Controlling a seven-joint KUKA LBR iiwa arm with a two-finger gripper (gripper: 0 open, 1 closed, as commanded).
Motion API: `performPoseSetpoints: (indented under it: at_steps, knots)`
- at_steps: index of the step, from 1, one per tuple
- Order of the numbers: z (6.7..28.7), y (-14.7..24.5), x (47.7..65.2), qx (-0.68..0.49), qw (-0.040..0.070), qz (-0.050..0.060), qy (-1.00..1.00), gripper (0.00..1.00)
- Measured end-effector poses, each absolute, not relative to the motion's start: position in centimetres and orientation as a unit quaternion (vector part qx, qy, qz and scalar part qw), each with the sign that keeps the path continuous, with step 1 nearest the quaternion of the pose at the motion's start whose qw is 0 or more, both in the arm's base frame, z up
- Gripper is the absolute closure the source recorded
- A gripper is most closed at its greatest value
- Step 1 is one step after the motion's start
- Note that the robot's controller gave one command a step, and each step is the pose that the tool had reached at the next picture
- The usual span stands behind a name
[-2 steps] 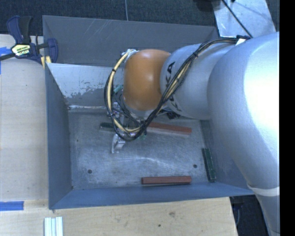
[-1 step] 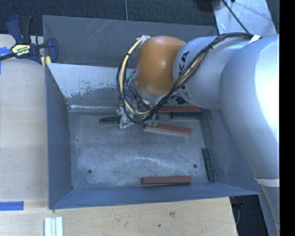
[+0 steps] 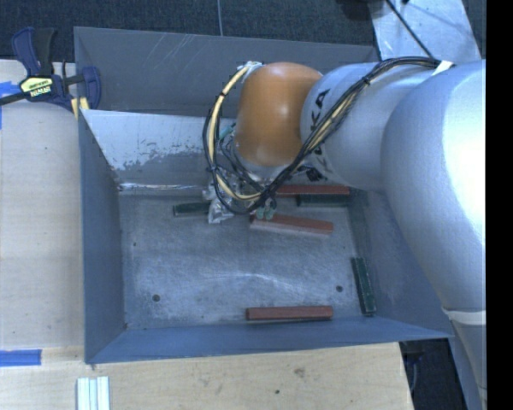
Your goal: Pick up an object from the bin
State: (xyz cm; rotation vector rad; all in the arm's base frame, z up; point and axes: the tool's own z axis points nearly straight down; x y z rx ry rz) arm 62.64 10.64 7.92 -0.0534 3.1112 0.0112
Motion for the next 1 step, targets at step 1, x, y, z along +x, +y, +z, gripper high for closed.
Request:
performPoseSetpoints:
  at_steps: [1]
  knots:
    - [23.04, 9.89, 62.22, -0.037, 0.004, 0.000, 0.999, 1.00]
